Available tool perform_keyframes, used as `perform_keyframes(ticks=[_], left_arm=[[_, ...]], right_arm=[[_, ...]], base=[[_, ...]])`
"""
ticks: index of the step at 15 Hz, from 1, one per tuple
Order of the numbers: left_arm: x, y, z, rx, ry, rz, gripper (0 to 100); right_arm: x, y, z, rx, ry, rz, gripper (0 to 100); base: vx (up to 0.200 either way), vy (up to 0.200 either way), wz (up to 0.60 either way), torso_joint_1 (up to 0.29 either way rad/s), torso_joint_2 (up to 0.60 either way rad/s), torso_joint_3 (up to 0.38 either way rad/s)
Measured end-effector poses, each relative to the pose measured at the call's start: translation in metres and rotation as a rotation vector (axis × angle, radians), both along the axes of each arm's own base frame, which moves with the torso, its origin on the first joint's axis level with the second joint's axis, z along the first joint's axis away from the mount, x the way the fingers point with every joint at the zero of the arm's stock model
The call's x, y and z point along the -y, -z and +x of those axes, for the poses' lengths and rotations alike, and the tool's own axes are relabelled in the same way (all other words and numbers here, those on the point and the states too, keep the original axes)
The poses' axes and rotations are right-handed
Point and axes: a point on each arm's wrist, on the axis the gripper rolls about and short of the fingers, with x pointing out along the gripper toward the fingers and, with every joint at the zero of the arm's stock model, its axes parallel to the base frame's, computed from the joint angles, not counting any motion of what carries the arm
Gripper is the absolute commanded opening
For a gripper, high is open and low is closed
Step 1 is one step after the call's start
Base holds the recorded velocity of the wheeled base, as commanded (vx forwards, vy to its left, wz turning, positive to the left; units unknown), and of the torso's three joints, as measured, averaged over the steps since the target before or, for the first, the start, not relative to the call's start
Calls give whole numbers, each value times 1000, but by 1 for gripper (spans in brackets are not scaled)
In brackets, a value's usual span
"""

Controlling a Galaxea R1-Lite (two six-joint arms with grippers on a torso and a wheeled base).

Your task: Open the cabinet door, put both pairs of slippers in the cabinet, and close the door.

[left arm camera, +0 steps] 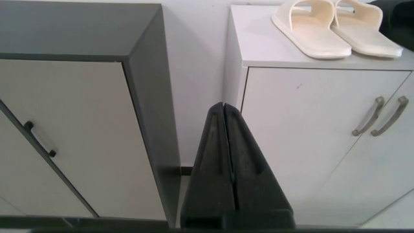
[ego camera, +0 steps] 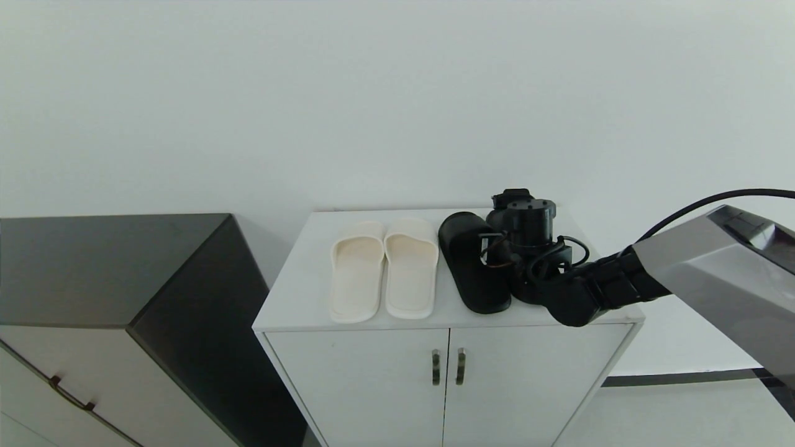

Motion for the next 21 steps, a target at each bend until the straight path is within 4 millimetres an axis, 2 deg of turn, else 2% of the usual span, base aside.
perform_keyframes(ticks=[4, 8, 11, 17, 21], left_arm=[[0, 0, 0, 1, 1, -1, 0], [0, 0, 0, 1, 0, -4, 0], [0, 0, 0, 1, 0, -3, 0], [0, 0, 0, 1, 3, 0, 0], [0, 0, 0, 0, 11, 3, 0]], right_arm=[[1, -8, -6, 6, -7, -9, 0], [11, -31, -31, 23, -24, -35, 0], [17, -43, -72, 0, -114, -39, 0], [30, -45, -179, -146, -521, -60, 0], [45, -51, -213, -169, -680, -40, 0]], base=[[0, 0, 0, 0, 0, 0], [0, 0, 0, 0, 0, 0], [0, 0, 0, 0, 0, 0], [0, 0, 0, 0, 0, 0], [-150, 0, 0, 4, 10, 3]])
